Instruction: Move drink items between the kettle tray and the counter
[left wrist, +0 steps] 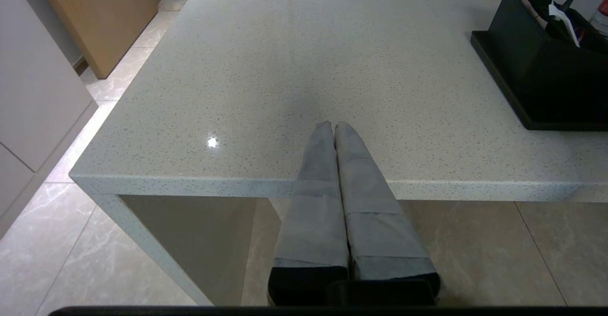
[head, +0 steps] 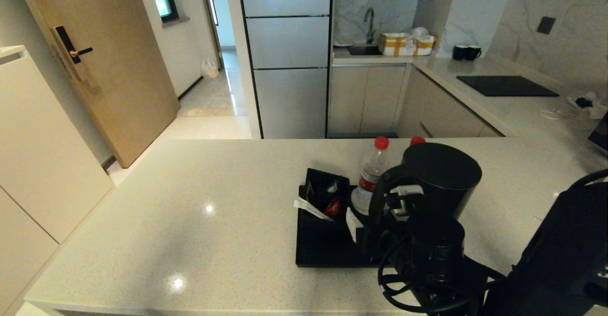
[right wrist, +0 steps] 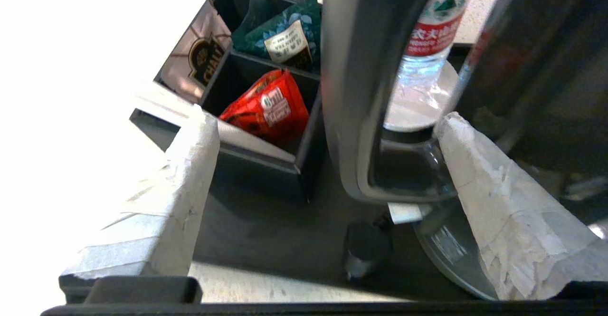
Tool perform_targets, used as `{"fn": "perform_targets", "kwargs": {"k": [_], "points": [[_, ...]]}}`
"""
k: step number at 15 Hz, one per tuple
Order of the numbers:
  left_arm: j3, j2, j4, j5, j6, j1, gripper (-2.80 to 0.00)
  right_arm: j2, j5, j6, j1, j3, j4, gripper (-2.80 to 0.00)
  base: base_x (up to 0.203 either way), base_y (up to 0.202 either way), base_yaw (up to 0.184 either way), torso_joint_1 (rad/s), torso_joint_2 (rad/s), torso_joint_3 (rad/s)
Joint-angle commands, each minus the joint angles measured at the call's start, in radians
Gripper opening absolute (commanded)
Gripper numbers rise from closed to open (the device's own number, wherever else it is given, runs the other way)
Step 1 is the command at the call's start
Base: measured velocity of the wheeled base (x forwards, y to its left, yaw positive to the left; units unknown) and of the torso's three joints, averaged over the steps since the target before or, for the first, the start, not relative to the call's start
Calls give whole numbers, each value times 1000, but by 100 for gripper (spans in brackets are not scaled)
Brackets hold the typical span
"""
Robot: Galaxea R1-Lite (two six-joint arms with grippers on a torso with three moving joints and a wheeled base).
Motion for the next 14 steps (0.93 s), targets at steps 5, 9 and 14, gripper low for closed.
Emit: {"fn": "perform_targets", "kwargs": {"k": [5,9,14], "points": [[-1,0,0,0,0,0,-280,-143,-3,10,0,116,2,0,0,0,0,0,0,0],[0,0,0,0,0,0,-280,-184,-6,4,1,151,15,0,0,0,0,0,0,0],[0,0,0,0,0,0,-280,-425,-14,-10,0,189,165,0,0,0,0,0,0,0]]}}
